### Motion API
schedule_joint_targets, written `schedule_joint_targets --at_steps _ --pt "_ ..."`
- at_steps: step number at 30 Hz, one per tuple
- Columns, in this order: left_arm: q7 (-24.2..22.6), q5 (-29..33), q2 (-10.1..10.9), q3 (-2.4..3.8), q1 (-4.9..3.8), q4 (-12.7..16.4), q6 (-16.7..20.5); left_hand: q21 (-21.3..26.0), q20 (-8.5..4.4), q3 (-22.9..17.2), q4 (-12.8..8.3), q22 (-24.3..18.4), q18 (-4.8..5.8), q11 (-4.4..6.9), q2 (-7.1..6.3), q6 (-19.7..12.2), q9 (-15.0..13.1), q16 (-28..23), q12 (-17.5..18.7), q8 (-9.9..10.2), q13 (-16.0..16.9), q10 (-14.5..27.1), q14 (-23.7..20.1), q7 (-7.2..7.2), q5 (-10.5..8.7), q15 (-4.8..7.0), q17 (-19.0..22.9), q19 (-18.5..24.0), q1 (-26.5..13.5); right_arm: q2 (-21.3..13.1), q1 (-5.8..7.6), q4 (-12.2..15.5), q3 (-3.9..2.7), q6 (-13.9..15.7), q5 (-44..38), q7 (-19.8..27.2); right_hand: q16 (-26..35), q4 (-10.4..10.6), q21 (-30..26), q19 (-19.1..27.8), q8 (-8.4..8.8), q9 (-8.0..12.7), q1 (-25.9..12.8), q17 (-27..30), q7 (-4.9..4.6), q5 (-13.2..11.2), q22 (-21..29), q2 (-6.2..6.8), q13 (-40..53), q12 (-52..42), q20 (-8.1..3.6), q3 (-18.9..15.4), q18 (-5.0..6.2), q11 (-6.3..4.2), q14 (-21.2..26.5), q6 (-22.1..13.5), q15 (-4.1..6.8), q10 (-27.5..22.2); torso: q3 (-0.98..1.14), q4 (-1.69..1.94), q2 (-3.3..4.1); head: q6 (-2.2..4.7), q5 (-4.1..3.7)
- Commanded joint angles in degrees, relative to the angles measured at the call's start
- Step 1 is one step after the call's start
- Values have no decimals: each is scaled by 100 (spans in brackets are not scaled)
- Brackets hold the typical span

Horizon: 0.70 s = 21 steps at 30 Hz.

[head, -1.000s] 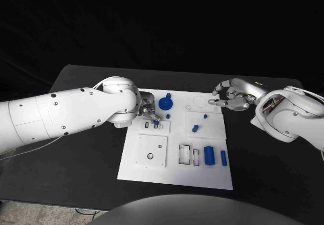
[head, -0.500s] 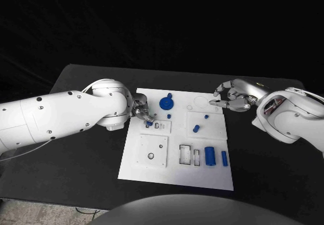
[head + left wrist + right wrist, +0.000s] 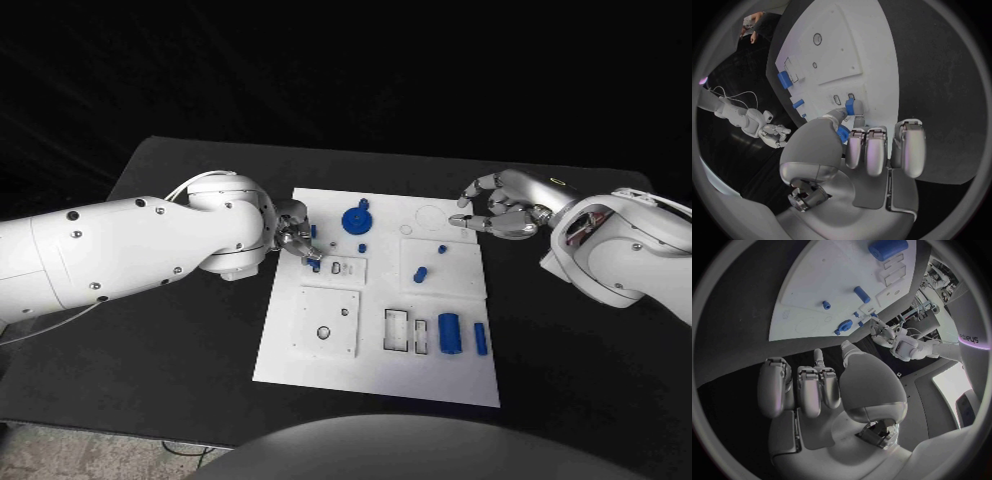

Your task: Assemble the parts on the task board

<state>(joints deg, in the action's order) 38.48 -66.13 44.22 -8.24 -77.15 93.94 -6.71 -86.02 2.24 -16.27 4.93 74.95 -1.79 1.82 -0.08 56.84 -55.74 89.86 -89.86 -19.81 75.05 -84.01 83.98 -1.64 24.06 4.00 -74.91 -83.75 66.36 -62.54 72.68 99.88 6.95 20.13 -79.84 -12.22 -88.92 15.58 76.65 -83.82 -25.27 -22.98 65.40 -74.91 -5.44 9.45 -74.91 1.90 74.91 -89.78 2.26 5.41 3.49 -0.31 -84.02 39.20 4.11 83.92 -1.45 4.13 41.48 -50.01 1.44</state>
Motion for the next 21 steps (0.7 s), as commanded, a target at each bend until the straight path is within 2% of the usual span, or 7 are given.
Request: schedule_joint_targets --at_steps 1,10,21 --pt "23 -115 18 -24 19 -5 22 26 -17 -92 -46 830 -17 29 19 41 -3 14 -14 23 1495 -599 602 8 -33 46 -1509 -27 -24 1 -6 -4 -1 -70 12 -21 24 -40 -34 -69 19 5 53 -1333 0 30 -1090 -14 1509 -22 38 9 -34 32 -556 27 -47 608 5 -2 3 1 1" --pt "30 -134 48 -39 26 20 -6 26 -17 -92 -46 830 -17 29 19 41 -3 14 -14 23 1495 -599 602 8 -33 46 -1509 -27 -24 -6 -8 -3 0 -84 17 -35 29 -43 -44 -65 21 10 63 -1326 0 35 -1087 -13 1509 -22 39 7 -32 33 -554 32 -47 608 8 2 3 1 8" --pt "1 -27 10 -42 38 61 106 34 -18 -147 -57 822 -20 30 12 58 -15 14 -14 37 1495 -599 602 10 -34 48 -1509 -19 -52 0 -10 -10 0 -91 18 -45 34 -48 -55 -60 23 16 77 -1320 -1 39 -1084 -12 1509 -22 39 5 -30 33 -552 38 -47 608 -1 -3 8 1 -16"
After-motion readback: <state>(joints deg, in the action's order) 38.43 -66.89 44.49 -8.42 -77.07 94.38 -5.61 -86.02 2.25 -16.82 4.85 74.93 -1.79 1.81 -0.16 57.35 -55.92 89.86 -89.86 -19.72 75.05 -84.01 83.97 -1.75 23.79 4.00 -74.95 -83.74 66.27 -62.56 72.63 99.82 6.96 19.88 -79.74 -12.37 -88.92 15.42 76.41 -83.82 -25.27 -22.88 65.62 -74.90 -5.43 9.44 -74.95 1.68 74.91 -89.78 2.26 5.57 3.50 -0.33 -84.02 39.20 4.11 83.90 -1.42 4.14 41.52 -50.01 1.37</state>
